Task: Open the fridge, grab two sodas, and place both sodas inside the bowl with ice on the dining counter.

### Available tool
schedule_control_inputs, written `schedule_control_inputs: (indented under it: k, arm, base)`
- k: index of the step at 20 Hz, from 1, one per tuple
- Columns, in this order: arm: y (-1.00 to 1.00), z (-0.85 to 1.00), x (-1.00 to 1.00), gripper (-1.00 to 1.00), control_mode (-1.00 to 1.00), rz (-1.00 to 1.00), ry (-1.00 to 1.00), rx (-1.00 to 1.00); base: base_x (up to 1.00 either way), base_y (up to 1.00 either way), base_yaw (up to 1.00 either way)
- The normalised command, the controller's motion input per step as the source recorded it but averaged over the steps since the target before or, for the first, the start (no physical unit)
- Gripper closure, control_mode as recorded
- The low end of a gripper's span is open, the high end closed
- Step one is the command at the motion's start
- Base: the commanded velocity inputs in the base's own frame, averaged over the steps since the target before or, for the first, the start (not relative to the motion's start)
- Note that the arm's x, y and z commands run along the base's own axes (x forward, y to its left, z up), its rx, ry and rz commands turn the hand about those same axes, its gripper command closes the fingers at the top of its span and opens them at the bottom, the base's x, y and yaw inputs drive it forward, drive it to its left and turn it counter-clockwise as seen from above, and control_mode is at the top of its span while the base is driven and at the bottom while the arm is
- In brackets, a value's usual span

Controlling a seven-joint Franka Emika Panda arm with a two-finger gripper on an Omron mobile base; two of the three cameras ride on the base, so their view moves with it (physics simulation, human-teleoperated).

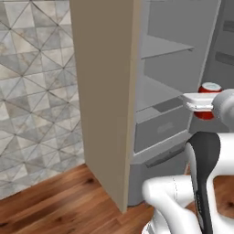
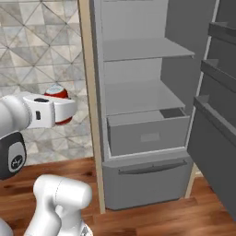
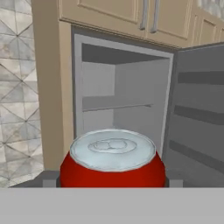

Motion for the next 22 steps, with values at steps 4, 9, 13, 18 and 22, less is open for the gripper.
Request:
schedule_control_inputs:
  k: [4,9,13,18,22]
  arm:
    - [0.0,0.0,0.0,1.0,1.0,0.0,0.0,0.0]
    - [0.0,0.0,0.0,1.0,1.0,0.0,0.0,0.0]
    - [0.0,0.0,0.0,1.0,1.0,0.0,0.0,0.0]
    - [0.0,0.0,0.0,1.0,1.0,0.0,0.0,0.0]
    - [0.0,0.0,0.0,1.0,1.0,0.0,0.0,0.0]
  base:
    - [-1.0,0.21,-0.32]
    - [-1.0,0.0,-0.36]
    - [-1.0,0.0,-0.38]
    - [-1.0,0.0,-0.4]
    - [-0.83,-0.15,-0.42]
